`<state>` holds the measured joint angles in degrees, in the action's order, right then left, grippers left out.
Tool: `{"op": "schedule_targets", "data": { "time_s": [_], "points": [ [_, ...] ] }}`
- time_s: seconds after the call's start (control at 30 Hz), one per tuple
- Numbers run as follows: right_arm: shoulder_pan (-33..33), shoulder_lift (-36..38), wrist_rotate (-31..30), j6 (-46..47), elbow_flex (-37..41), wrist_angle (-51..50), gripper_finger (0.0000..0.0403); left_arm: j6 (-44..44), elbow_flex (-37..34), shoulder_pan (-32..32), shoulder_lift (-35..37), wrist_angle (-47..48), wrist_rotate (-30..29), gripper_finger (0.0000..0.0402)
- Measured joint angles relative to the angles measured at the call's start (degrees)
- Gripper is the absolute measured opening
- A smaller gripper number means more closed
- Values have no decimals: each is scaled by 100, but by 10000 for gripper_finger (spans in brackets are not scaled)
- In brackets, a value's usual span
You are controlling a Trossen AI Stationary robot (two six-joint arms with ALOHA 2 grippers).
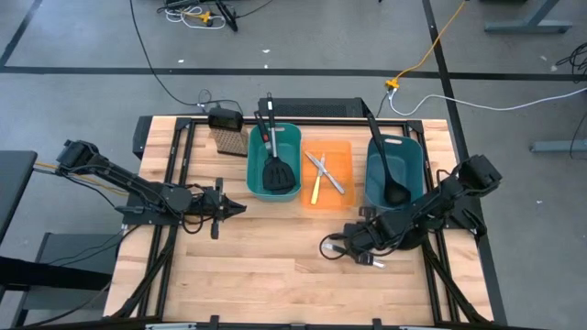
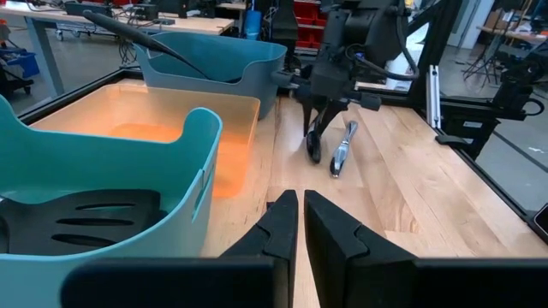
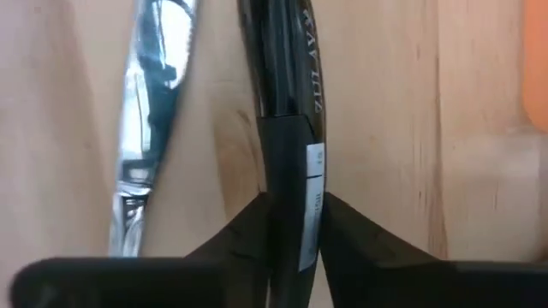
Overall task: Pick & Place Kitchen Items
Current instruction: Put the black serving spoon into the blue bin
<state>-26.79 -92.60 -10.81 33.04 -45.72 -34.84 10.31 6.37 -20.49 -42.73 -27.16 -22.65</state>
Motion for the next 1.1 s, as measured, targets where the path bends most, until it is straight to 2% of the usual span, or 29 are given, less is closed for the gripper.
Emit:
{"op": "schedule_targets", "data": {
  "time_s": [0.1,0.43,0.67,0.93,1.1],
  "points": [
    [2,2,16,-235,-200,-46,65,0,0,0,-1,0,0,30],
    [2,9,180,-387,-954,-379,75,0,0,1,-1,0,0,30],
    [-13,296,470,-1105,-1491,209,65,2,0,1,1,-2,0,30],
    [-31,1505,-190,-1685,-1418,556,65,83,0,0,1,0,112,30],
    [-47,2699,-238,-1935,-926,1530,65,79,0,2,0,-2,111,30]
  ]
}}
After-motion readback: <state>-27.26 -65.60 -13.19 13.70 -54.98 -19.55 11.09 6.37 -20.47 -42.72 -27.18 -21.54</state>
